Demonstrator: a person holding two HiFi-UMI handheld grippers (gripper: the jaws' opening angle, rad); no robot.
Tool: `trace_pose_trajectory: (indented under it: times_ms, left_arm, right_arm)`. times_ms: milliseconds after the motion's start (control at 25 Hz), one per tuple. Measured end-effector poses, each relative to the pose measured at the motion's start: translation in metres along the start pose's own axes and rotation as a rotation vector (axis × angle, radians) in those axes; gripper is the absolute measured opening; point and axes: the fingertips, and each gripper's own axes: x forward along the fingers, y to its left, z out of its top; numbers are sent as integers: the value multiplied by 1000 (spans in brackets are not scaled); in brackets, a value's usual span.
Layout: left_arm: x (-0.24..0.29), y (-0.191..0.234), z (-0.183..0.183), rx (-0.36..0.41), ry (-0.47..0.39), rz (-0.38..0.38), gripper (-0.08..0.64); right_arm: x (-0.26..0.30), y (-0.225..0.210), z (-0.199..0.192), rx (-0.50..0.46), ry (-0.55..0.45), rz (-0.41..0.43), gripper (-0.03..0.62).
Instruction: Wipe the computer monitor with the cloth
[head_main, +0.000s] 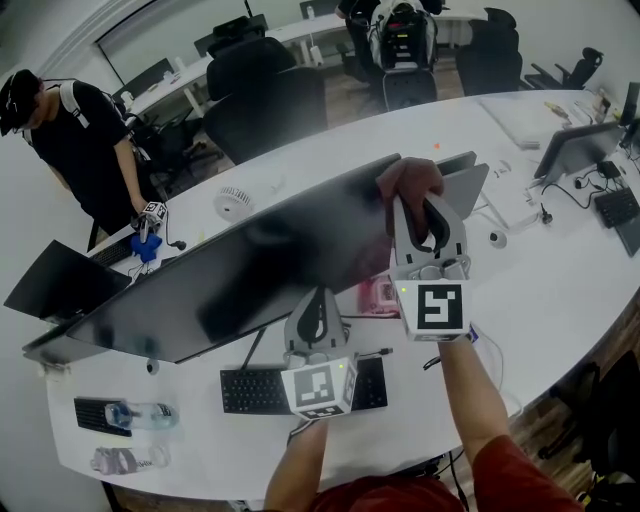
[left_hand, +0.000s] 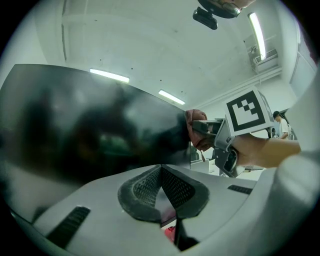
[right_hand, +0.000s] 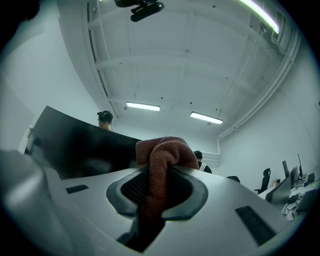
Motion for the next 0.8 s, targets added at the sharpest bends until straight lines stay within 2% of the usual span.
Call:
trace_pose_trajectory:
  times_ms: [800]
  left_arm:
    - [4, -6, -41, -23, 78, 12, 23]
  right_arm:
    - [-26, 15, -98, 5, 173, 40, 76]
